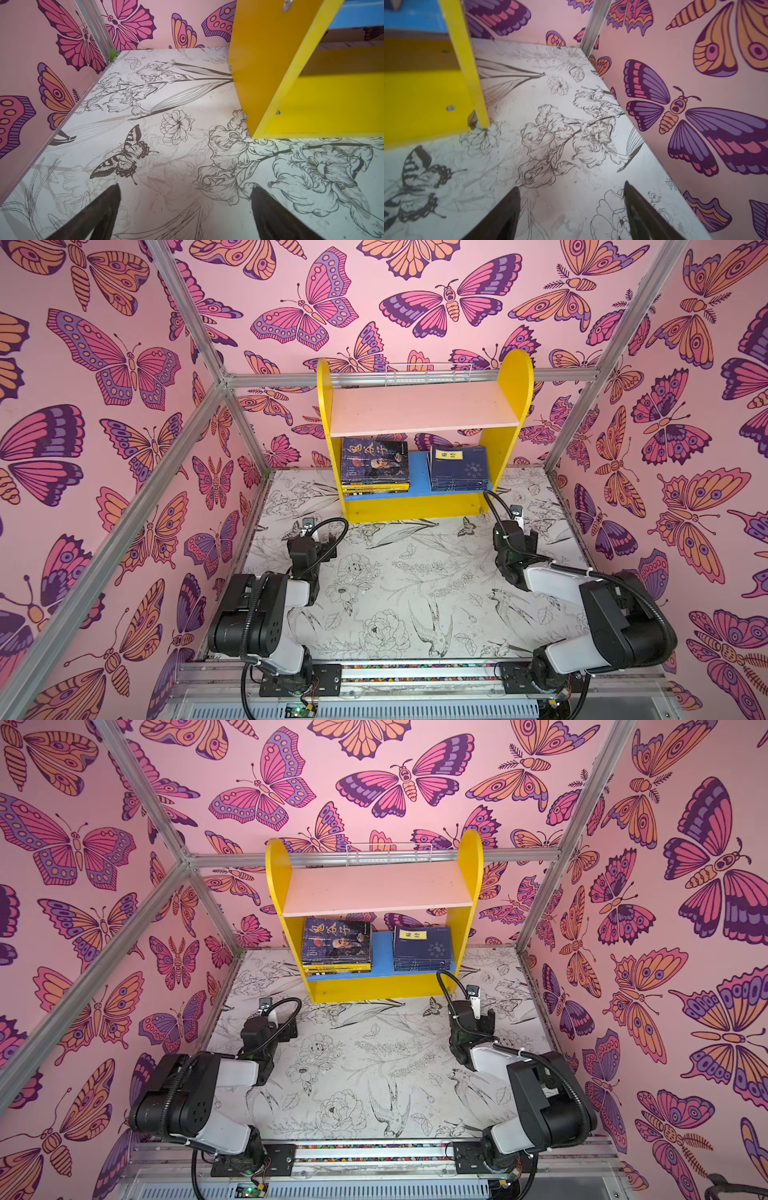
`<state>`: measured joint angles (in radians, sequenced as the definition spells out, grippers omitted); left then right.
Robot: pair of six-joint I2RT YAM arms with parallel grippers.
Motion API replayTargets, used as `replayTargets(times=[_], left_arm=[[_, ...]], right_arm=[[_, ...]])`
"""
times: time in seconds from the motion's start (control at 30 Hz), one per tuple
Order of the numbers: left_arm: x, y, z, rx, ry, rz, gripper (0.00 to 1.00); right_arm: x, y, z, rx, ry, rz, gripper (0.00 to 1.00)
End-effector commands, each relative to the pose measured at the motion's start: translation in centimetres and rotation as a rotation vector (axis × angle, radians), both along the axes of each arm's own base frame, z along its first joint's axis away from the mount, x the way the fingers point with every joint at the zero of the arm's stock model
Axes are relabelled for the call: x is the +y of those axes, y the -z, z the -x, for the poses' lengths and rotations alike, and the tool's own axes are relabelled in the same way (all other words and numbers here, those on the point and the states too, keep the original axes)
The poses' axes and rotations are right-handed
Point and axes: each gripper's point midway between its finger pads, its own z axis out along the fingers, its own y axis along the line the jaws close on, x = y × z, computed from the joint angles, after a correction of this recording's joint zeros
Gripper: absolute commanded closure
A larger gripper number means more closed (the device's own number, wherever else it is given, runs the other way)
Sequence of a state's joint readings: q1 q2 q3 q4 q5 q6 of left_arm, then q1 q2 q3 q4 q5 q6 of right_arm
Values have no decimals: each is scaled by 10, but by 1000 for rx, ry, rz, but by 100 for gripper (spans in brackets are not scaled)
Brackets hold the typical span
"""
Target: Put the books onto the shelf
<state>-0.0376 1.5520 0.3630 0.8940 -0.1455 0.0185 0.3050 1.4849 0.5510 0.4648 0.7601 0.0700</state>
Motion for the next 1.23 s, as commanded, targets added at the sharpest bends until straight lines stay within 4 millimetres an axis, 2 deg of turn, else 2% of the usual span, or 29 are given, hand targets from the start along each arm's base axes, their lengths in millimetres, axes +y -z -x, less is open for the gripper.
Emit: replayTargets(times=[0.0, 0.07, 0.2, 0.23, 0.27, 0.37, 0.4, 1.2], left_arm=[[0, -8, -3, -38, 9, -2, 1], [-1, -8, -3, -39, 11, -3, 1], [-1, -8, -3, -39, 9, -2, 1], [0, -8, -3, -40, 9, -2, 1], [0, -8, -3, -38, 9, -2, 1], [0, -8, -3, -39, 7, -6, 1], [1, -8, -2, -39, 4, -8, 1], [1, -6, -4, -25, 34, 37, 1]], right_arm=[[11, -19, -3, -104, -94, 55, 22], [3, -22, 2, -206, -75, 50, 19], [-3, -10, -6, -170, -99, -16, 18], [-5, -6, -7, -155, -120, -64, 12], [-8, -2, -9, -140, -147, -112, 1], [-13, 15, -15, -106, -242, -290, 1], [-11, 16, -16, -151, -299, -316, 1], [-13, 16, -15, -137, -288, -316, 1]])
